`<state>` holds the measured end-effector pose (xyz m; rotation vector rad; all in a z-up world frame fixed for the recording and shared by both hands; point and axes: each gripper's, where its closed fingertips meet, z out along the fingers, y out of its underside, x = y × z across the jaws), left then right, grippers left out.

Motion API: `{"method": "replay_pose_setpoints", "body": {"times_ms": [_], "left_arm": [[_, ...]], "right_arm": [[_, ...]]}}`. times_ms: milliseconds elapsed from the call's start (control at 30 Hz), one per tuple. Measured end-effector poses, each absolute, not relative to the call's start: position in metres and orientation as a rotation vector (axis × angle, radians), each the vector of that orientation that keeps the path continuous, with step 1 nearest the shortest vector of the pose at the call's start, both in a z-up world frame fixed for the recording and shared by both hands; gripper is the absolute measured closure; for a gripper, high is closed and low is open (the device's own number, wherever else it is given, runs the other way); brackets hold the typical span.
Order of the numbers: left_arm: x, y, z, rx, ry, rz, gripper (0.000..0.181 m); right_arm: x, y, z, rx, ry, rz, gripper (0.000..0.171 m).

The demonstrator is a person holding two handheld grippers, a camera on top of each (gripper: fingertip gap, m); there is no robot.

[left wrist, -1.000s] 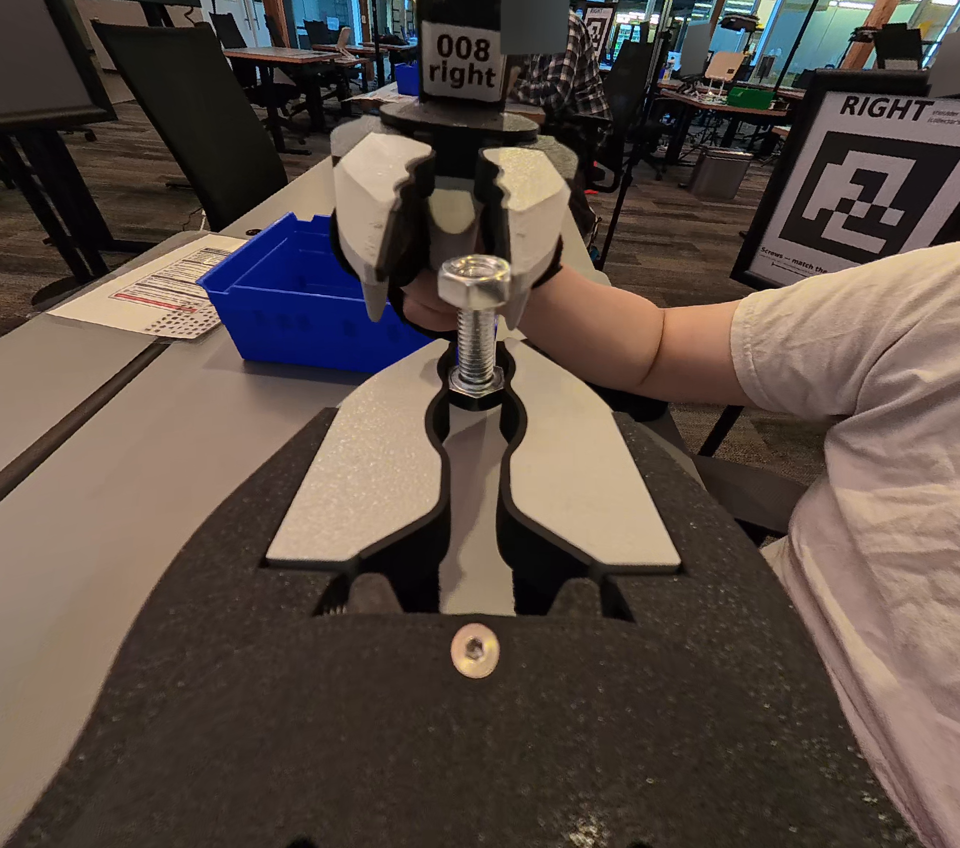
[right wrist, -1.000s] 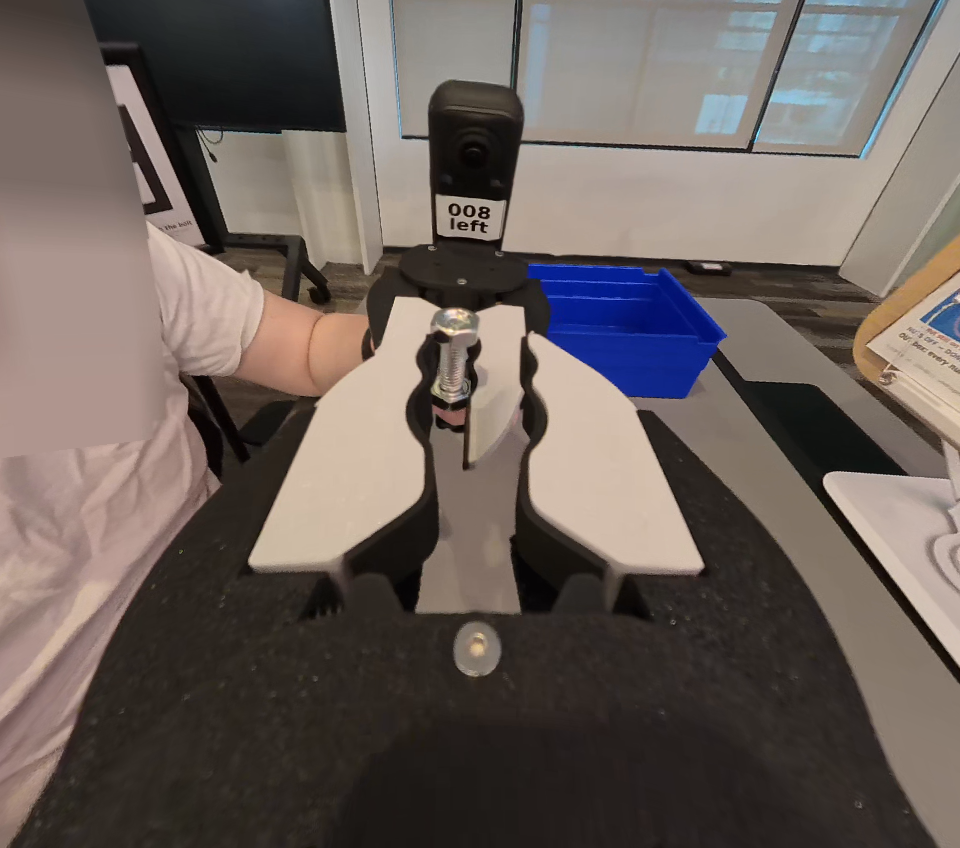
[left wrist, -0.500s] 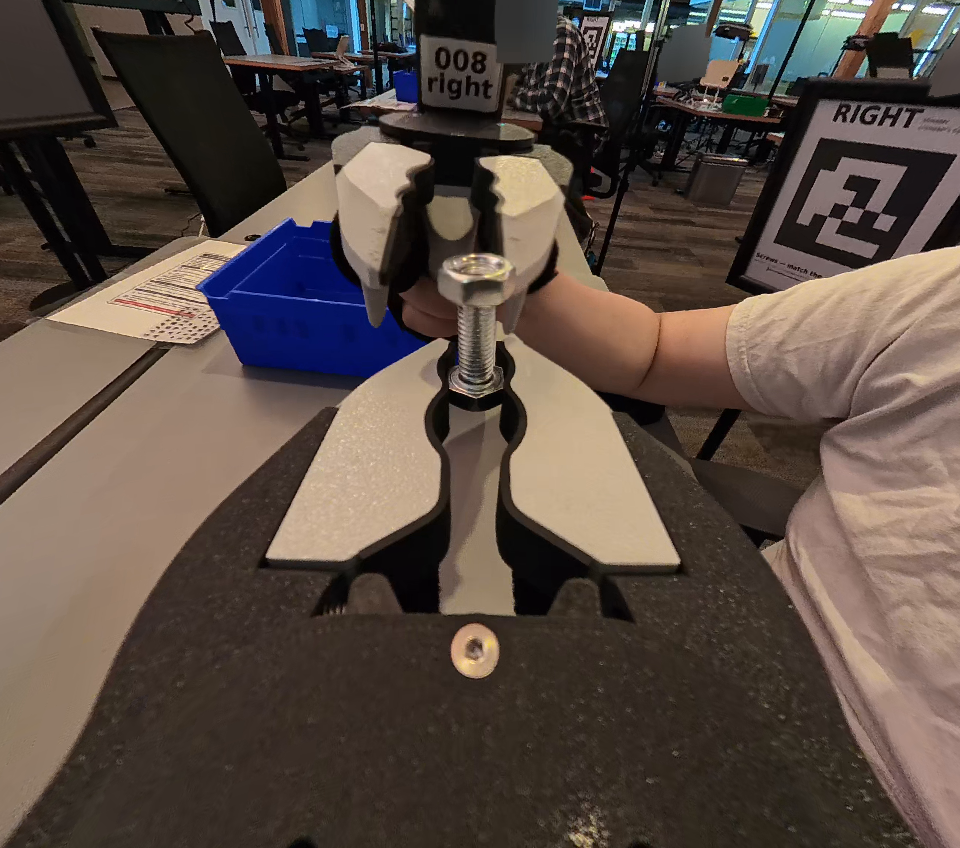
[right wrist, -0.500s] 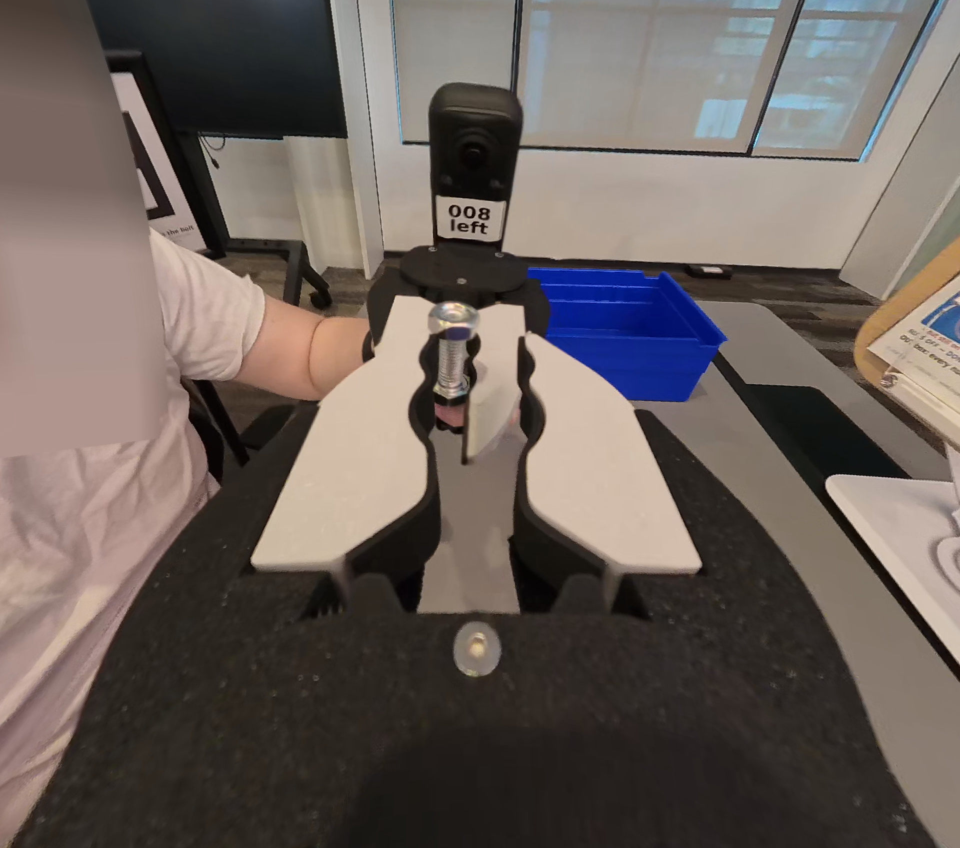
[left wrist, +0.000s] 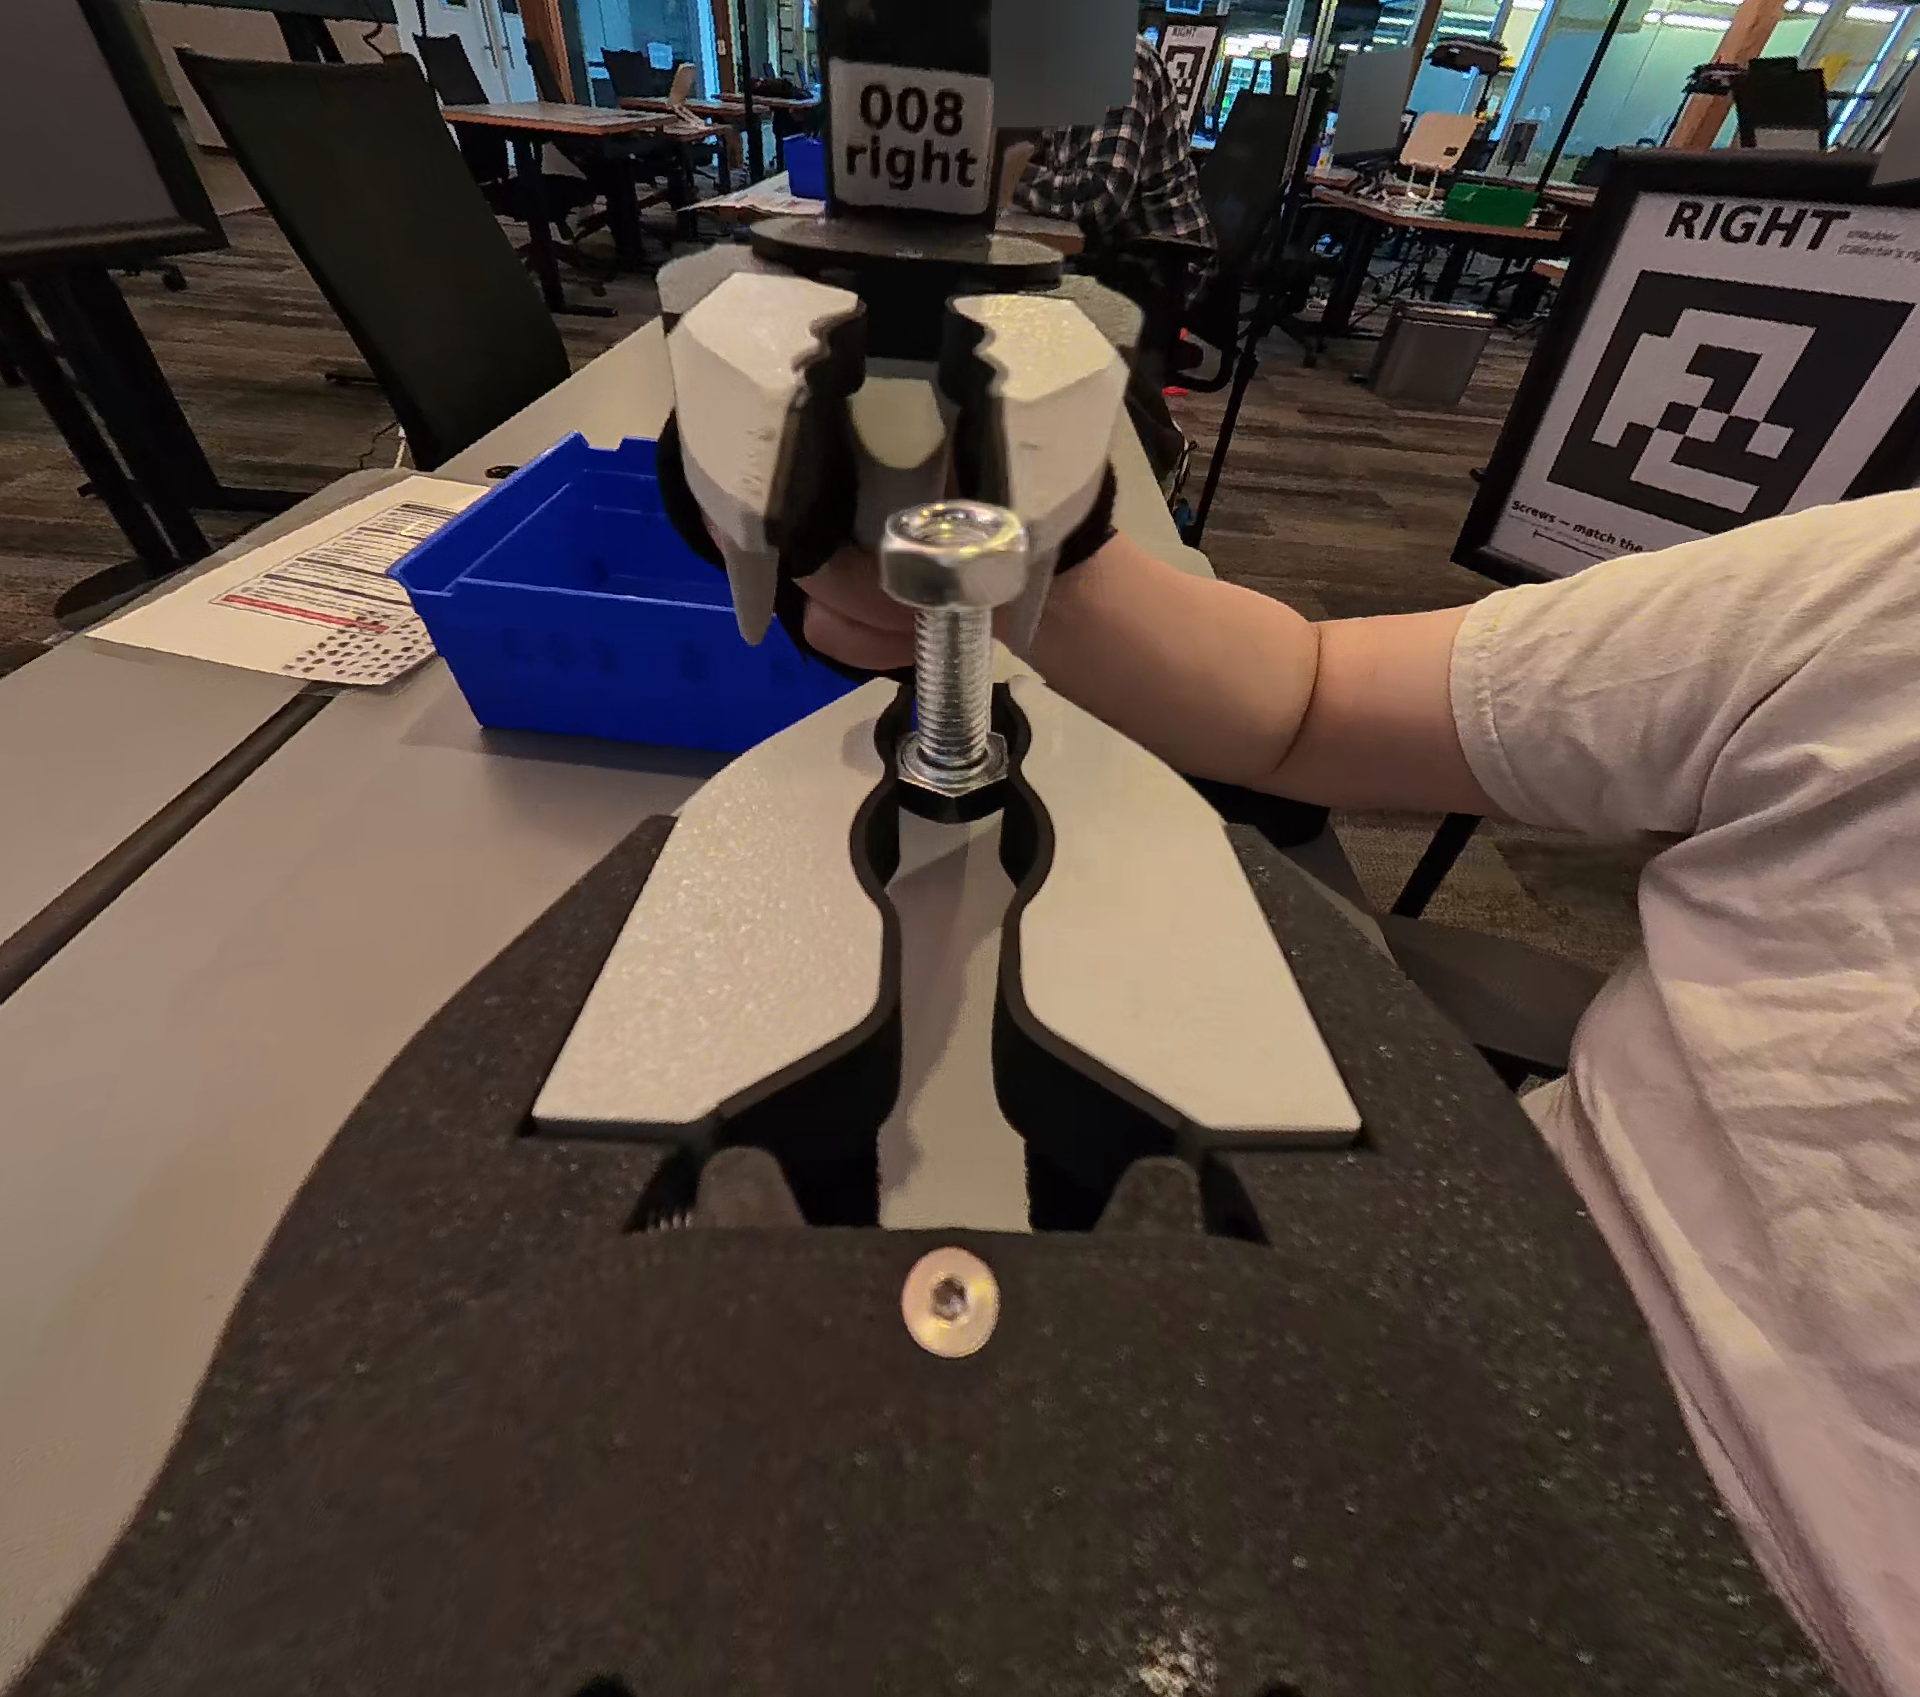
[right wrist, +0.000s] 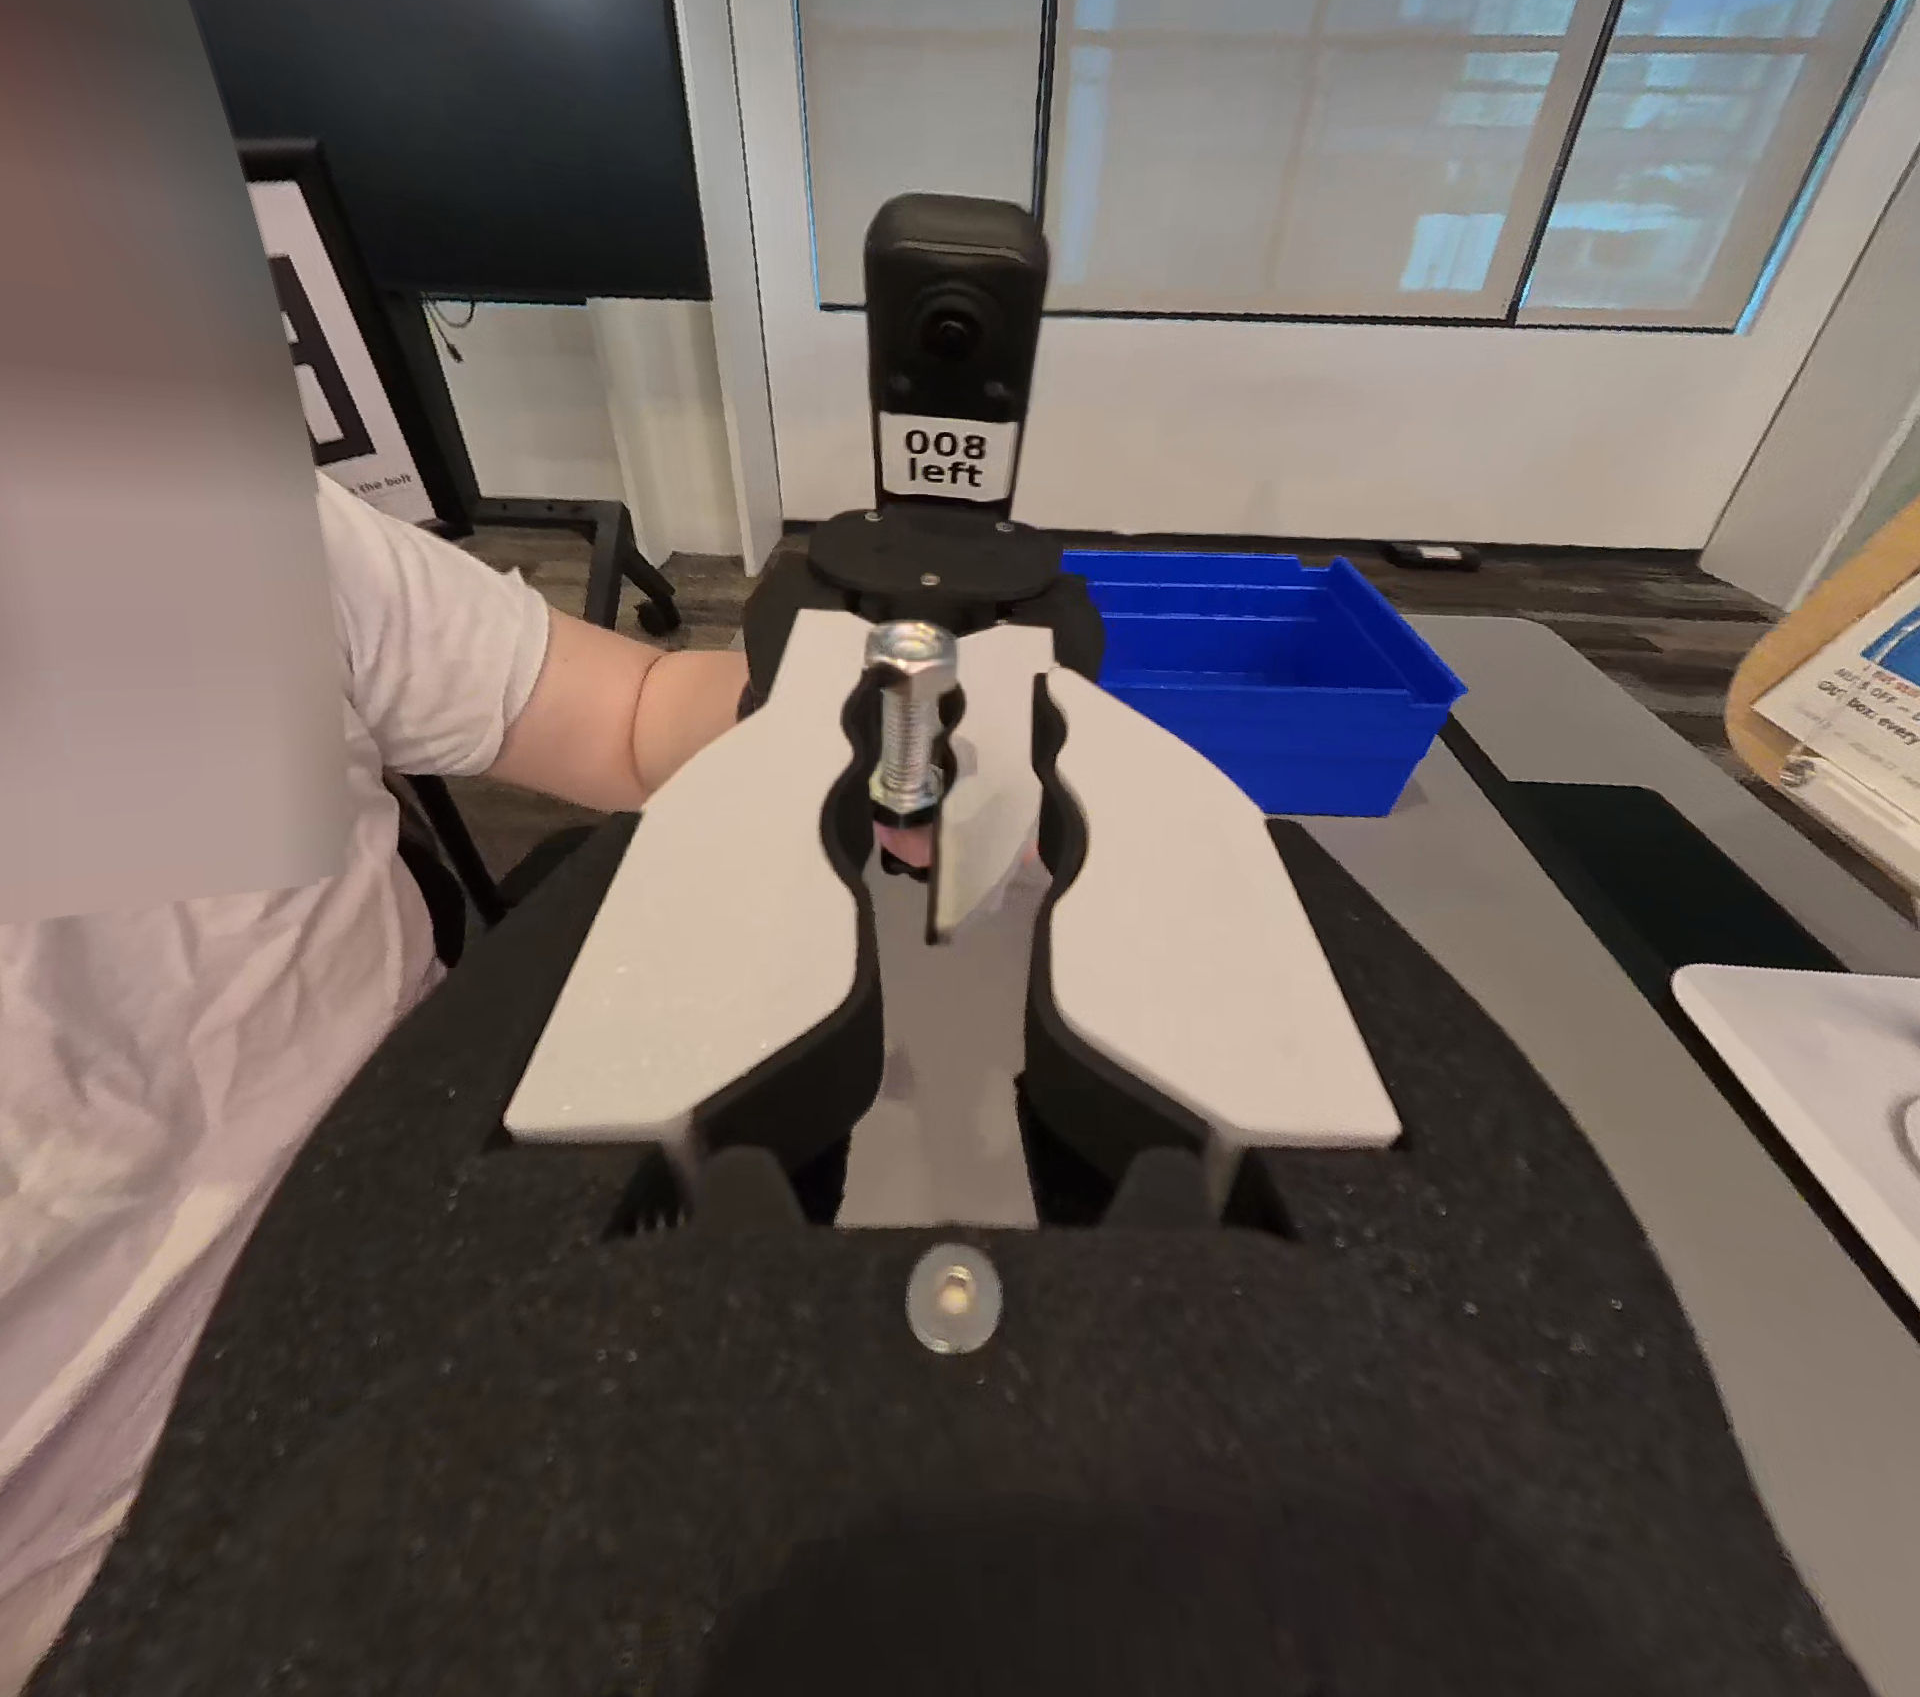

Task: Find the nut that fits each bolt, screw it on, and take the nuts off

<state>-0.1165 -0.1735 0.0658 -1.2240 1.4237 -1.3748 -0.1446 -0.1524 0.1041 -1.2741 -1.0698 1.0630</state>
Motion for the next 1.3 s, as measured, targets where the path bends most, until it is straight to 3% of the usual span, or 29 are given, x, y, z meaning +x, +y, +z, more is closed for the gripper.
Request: {"method": "replay_pose_setpoints", "body": {"times_ms": [100, 467, 533, 967, 1067, 1300], "left_arm": [[-0.117, -0.172, 0.065, -1.225, 1.426, -1.370, 0.167], [-0.115, -0.173, 0.061, -1.239, 1.435, -1.359, 0.167], [-0.117, -0.172, 0.064, -1.236, 1.423, -1.385, 0.167], [-0.116, -0.176, 0.065, -1.223, 1.437, -1.372, 0.167], [-0.118, -0.173, 0.067, -1.223, 1.424, -1.382, 0.168], [-0.116, -0.173, 0.063, -1.229, 1.435, -1.376, 0.167]], "right_arm": [[-0.138, -0.146, 0.107, -1.273, -1.025, 1.081, 0.150], [-0.146, -0.154, 0.103, -1.261, -1.078, 1.106, 0.143], [-0.138, -0.145, 0.104, -1.276, -1.031, 1.080, 0.150], [-0.148, -0.157, 0.102, -1.262, -1.095, 1.098, 0.144], [-0.137, -0.146, 0.105, -1.264, -1.029, 1.097, 0.150], [-0.147, -0.160, 0.109, -1.244, -1.067, 1.139, 0.143]]}}
